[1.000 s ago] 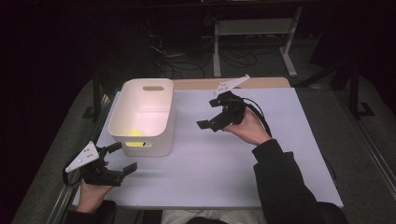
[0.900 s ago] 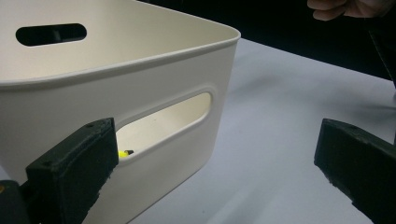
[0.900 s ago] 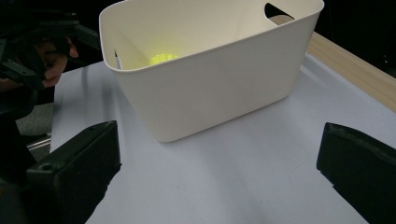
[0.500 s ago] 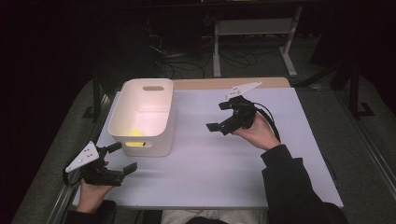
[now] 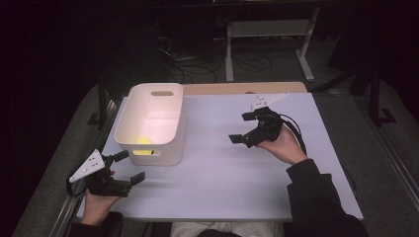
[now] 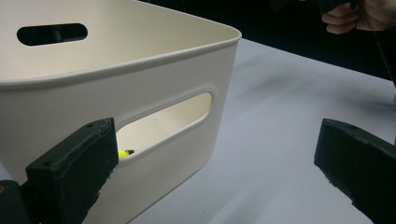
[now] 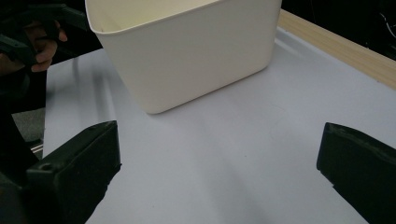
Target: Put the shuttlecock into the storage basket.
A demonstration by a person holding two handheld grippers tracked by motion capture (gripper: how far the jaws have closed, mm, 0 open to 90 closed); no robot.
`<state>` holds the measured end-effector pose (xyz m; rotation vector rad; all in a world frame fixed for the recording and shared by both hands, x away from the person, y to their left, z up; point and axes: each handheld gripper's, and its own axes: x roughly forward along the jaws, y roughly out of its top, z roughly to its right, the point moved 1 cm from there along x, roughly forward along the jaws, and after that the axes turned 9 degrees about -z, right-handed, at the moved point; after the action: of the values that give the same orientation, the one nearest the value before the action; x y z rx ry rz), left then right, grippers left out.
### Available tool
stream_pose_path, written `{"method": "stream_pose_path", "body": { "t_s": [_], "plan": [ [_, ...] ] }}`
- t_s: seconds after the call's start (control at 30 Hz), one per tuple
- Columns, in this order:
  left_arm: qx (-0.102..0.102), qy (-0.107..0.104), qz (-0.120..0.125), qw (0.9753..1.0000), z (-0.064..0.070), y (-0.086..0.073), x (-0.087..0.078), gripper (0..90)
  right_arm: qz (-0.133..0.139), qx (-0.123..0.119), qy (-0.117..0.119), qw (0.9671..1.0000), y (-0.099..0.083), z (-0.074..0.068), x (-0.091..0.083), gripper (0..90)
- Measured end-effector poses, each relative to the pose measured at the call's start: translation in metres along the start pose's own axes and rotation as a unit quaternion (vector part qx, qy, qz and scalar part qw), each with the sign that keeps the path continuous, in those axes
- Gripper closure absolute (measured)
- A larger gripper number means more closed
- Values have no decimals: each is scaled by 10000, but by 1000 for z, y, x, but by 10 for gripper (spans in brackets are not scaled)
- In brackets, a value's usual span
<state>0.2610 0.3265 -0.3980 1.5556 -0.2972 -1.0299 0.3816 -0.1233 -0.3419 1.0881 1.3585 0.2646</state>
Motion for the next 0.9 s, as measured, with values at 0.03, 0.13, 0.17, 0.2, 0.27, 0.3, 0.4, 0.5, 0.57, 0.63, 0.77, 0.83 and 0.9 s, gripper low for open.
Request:
{"method": "stream_pose_path", "body": {
  "t_s": [0.03,0.13,0.17,0.2,0.27,0.3,0.4,0.5,0.57,0.63,0.77,0.83,0.9],
  "plan": [
    [1,0,-1,10000,0,0,0,0,7,17,-2,10000,-1,0,-1,0],
    [6,3,-5,10000,0,0,0,0,35,34,-13,10000,-5,1,-3,0],
    [6,5,-3,10000,0,0,0,0,38,56,-17,10000,-6,1,-3,0],
    [3,9,-3,10000,0,0,0,0,36,49,-19,10000,-7,1,-3,0],
    [-7,5,4,10000,0,0,0,0,48,52,-20,10000,-9,1,-4,0],
    [1,3,3,10000,0,0,0,0,51,69,-29,10000,-10,1,-5,0],
    [5,-2,-2,10000,0,0,0,0,53,72,-53,9999,-14,1,-6,0],
    [4,-5,-5,10000,0,0,0,0,78,114,-57,9999,-17,3,-8,0],
    [-7,-7,-10,10000,0,0,0,0,95,123,-63,9999,-20,3,-9,0],
    [-9,-7,-9,10000,0,0,0,0,116,142,-63,9998,-22,4,-10,0],
    [-8,-2,-16,10000,0,0,0,0,145,178,-77,9997,-28,4,-11,0],
    [-5,-1,-13,10000,0,0,0,0,160,179,-94,9997,-31,4,-12,0],
    [-3,4,-13,10000,0,0,0,0,203,188,-104,9996,-35,4,-13,0]
  ]
}}
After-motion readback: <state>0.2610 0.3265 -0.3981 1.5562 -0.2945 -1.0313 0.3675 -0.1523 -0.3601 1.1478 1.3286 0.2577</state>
